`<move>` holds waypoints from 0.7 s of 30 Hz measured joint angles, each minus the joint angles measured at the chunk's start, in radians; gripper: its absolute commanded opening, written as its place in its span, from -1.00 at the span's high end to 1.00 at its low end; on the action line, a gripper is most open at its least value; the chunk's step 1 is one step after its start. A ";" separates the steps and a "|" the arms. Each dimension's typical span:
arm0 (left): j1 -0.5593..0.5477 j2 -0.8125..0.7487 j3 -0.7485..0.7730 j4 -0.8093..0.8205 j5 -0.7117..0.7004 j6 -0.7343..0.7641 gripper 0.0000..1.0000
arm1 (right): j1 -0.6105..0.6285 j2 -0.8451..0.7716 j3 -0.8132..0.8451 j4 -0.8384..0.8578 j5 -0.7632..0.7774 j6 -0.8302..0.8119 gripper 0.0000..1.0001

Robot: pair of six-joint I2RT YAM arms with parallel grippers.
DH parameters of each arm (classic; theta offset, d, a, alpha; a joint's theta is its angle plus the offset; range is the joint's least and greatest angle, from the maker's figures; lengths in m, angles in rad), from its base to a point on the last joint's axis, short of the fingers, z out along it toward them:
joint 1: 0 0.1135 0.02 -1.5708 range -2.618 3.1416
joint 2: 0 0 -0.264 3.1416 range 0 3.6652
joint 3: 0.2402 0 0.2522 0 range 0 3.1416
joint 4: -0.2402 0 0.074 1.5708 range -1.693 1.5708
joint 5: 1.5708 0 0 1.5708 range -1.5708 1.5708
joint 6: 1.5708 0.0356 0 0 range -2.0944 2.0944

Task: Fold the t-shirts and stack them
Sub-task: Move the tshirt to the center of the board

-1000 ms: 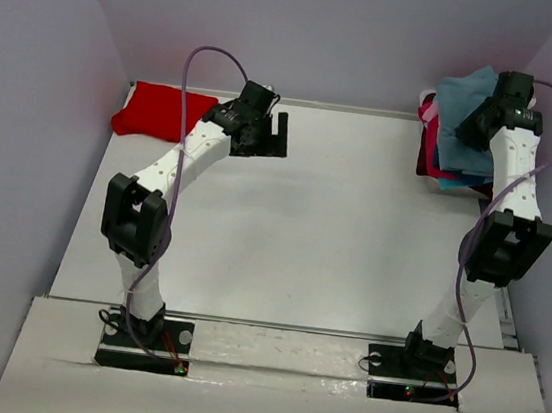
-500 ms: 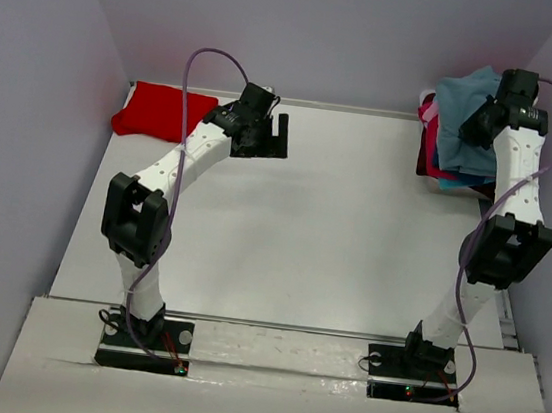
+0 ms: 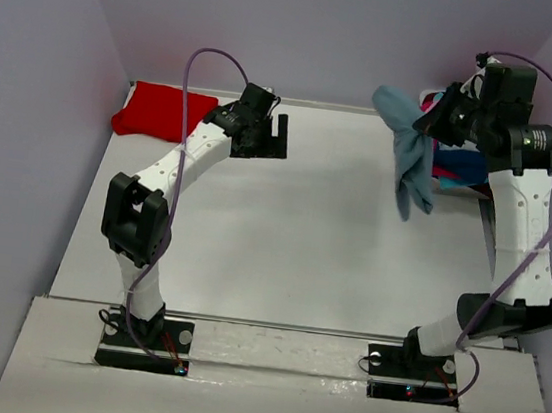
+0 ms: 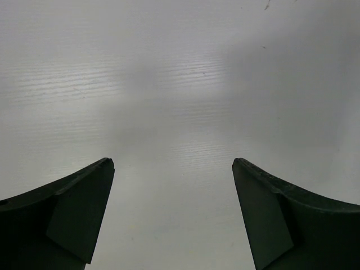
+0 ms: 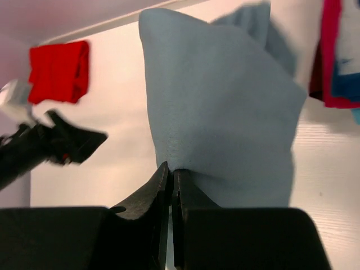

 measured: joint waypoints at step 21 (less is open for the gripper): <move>-0.039 -0.333 -0.072 0.090 -0.282 -0.055 -0.98 | 0.090 -0.145 -0.081 -0.143 0.006 -0.074 0.86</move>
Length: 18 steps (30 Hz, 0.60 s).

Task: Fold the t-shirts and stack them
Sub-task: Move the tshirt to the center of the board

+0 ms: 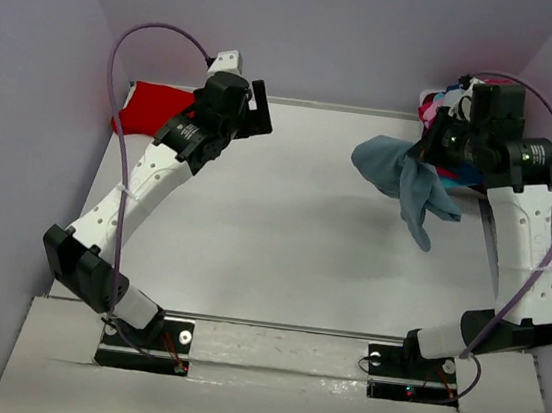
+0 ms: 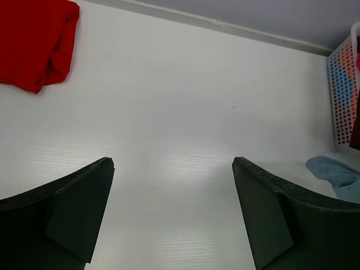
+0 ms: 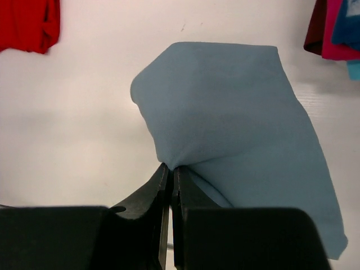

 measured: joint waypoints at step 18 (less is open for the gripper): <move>-0.001 -0.081 -0.182 0.060 -0.080 -0.016 -0.98 | 0.332 0.193 0.205 0.029 0.058 -0.020 -0.25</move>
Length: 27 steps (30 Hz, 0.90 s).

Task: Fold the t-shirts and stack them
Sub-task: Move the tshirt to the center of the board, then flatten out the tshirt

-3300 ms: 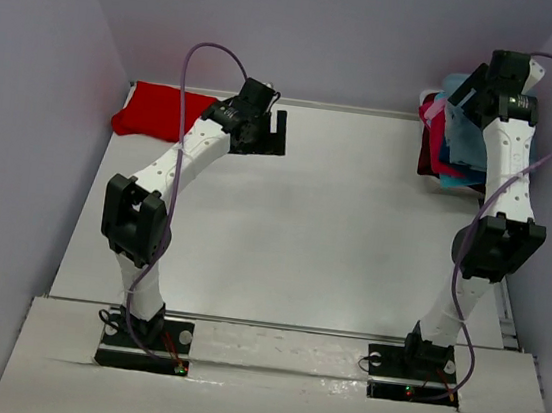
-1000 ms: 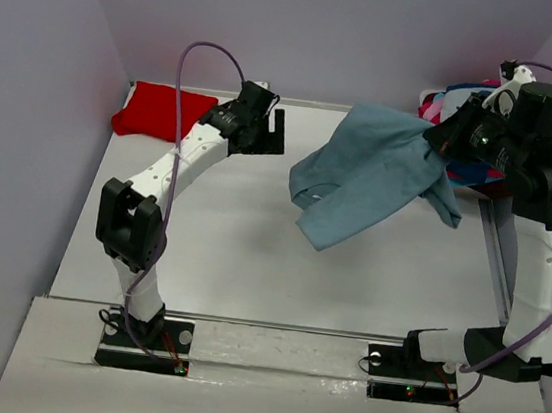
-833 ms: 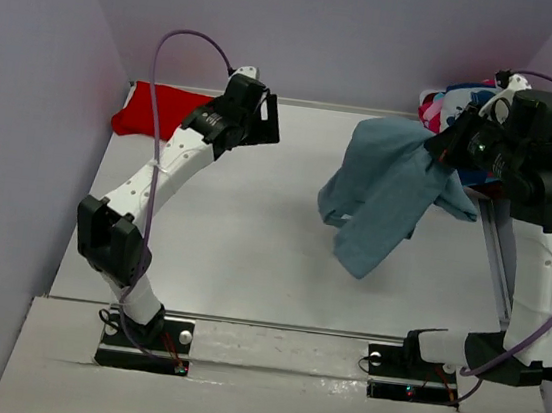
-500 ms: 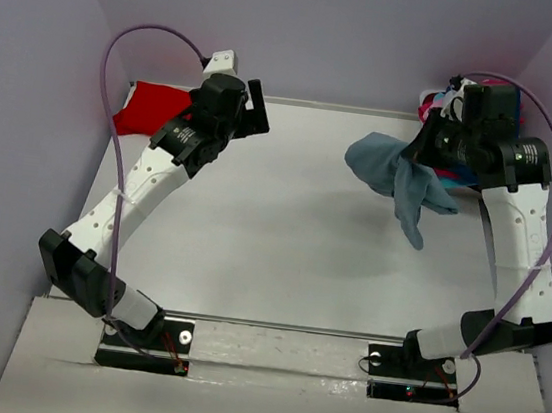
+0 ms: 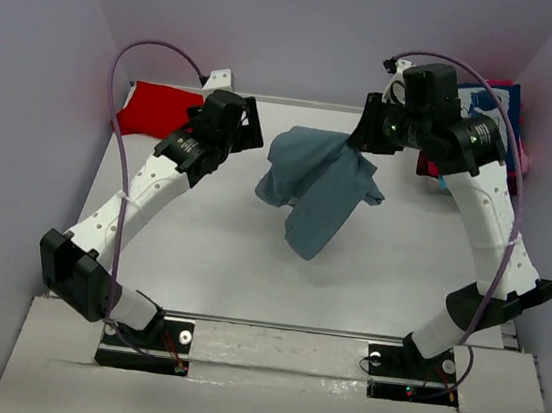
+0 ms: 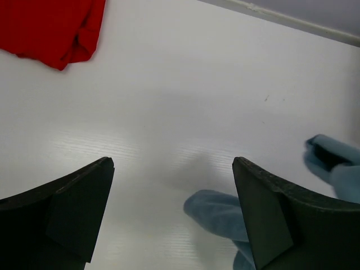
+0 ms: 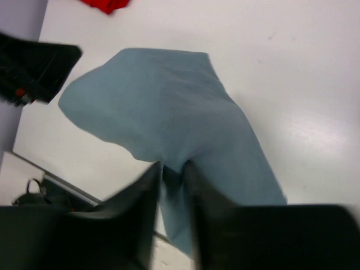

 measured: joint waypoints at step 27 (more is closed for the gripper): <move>0.000 -0.073 -0.109 -0.076 0.005 -0.084 -0.98 | 0.278 0.284 -0.487 0.097 -0.152 0.084 -0.21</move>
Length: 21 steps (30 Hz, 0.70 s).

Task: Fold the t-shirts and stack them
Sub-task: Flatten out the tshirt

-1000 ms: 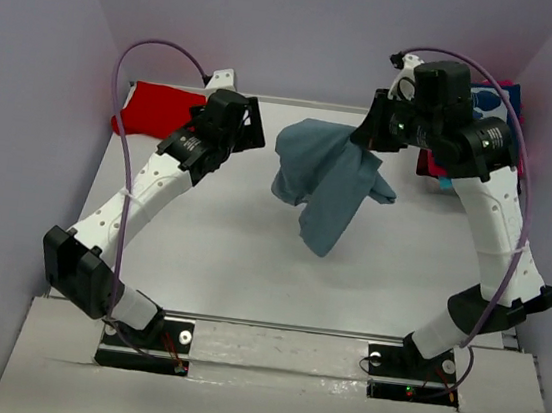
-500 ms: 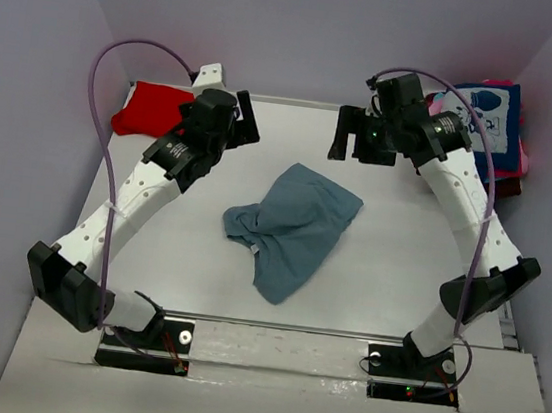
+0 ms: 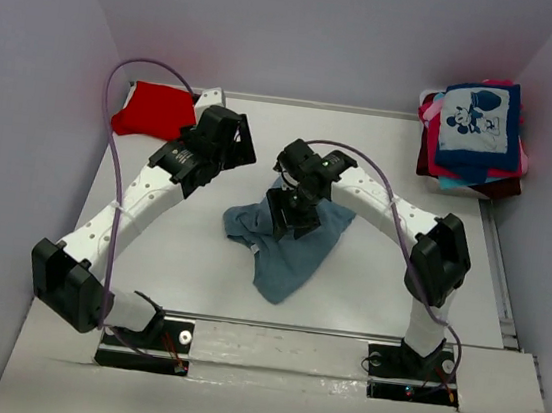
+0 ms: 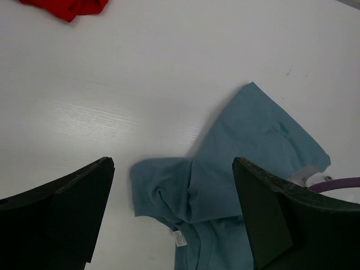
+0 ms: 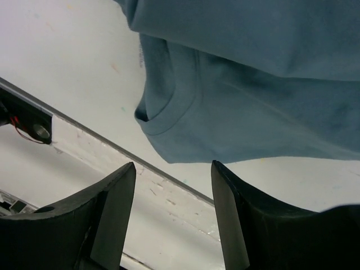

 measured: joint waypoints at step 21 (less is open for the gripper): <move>0.048 -0.088 0.069 -0.003 0.054 -0.003 -0.98 | 0.075 0.203 -0.055 0.193 -0.048 0.024 -0.21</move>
